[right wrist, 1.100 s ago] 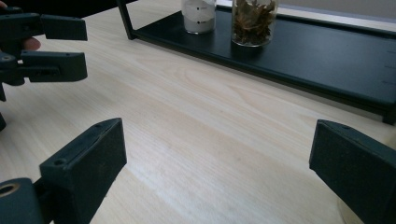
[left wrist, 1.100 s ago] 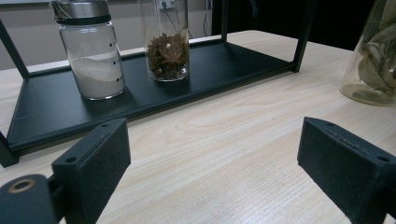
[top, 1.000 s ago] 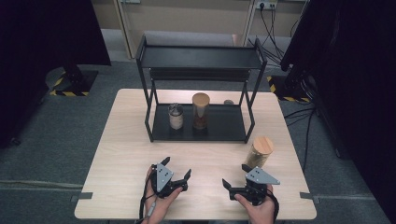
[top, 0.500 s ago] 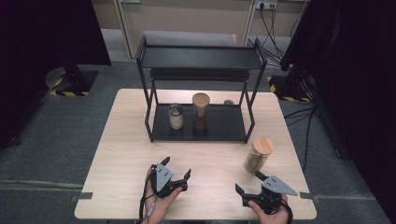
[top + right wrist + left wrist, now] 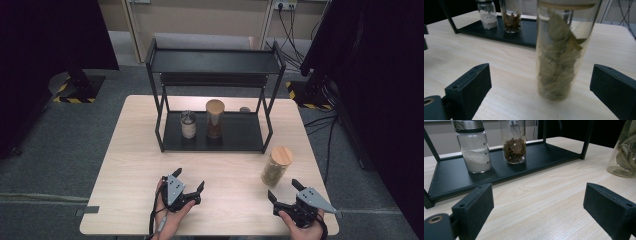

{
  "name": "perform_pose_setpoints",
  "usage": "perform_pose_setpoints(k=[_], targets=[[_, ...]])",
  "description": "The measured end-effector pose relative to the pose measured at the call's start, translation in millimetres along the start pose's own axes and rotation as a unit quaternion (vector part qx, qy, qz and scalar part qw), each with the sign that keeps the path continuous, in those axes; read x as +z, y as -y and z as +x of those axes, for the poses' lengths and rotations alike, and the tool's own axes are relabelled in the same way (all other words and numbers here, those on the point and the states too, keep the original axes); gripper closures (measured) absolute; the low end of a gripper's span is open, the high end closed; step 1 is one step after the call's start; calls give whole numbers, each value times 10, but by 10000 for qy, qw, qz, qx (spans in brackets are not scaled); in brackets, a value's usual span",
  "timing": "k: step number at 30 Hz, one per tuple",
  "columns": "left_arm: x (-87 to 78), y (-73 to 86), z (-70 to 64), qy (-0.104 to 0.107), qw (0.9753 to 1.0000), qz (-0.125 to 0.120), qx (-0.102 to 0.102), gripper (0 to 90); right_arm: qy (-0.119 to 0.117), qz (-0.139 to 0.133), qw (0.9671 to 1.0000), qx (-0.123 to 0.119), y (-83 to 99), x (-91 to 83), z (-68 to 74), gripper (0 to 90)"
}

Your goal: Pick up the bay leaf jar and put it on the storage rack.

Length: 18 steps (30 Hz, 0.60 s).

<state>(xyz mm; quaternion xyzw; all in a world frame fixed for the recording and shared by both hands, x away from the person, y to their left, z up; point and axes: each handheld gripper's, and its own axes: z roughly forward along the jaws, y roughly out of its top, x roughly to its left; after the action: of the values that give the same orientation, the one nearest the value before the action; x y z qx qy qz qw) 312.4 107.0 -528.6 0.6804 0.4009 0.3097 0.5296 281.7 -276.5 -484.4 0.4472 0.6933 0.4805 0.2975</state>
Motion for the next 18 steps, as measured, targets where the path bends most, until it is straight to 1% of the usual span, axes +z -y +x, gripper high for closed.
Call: perform_pose_setpoints(k=[4, 12, 14, 16, 18], targets=[[1, 0, -1, 3, 10000, 1, 7, 88, 172, -139, 9998, -5, -97, 46, -48, 37], [-3, 1, 4, 9, 10000, -16, -22, 87, 334, -333, 9989, -18, -335, 239, -102, 36], [-1, 1, 2, 8, 10000, -8, -10, 87, 413, -367, 9985, -22, -378, 286, -119, 38], [-1, 1, 1, 7, 10000, -6, -3, 87, 430, -379, 9984, 22, -410, 329, -135, 46], [-3, 1, 1, 10, 10000, -13, -6, 88, 463, -422, 9980, 13, -433, 360, -140, 61]])
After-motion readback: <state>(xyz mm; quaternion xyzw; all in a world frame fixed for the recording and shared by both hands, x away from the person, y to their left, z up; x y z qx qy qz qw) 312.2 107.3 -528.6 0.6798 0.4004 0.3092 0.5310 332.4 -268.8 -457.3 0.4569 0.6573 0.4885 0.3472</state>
